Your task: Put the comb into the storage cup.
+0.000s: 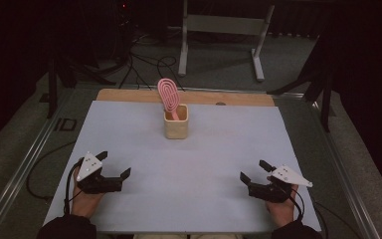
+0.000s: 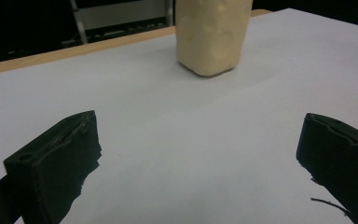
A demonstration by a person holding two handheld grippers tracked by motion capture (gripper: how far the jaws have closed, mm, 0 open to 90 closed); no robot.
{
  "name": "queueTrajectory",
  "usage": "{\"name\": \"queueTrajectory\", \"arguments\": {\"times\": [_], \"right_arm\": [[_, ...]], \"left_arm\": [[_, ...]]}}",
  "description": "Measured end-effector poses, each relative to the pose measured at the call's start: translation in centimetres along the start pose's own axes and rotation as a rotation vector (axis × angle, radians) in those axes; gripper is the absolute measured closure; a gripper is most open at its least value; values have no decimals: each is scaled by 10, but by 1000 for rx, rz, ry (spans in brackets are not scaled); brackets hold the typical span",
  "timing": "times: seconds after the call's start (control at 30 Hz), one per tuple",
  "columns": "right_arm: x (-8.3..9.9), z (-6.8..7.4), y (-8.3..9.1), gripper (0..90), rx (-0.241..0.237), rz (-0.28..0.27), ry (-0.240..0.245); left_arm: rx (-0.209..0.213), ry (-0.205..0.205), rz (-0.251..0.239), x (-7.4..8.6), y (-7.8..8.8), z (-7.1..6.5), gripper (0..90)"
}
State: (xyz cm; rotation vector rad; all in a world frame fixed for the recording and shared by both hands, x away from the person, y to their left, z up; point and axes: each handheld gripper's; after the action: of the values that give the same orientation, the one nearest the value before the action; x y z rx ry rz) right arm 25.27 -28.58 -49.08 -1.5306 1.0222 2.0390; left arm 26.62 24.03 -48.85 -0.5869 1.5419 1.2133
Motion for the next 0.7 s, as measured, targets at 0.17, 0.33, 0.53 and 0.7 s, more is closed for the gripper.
{"name": "queueTrajectory", "arguments": {"times": [0.17, 0.33, 0.53, 0.7], "right_arm": [[-3, 0, -2, 109, -4, -9, 10], [-13, 0, -6, 109, -9, -28, 40], [-16, 1, -14, 109, -11, -16, 71], [-8, 3, -18, 109, -7, 12, 79]], "left_arm": [[-20, 10, -18, 2, 5, 3, 1], [-32, 34, -46, 5, 10, 9, 1], [-38, 25, -66, 5, 12, 9, 0], [-45, 29, -72, 5, 12, 10, 0]]}}
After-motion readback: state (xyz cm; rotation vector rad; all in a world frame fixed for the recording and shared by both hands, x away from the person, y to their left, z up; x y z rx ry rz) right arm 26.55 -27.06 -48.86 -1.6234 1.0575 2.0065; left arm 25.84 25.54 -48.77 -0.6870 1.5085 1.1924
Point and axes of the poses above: each handheld gripper's, and its own axes: y roughly backward along the jaws, x roughly out of its underside, z roughly to its left, and after that the axes turned 9 degrees about -x, right-handed
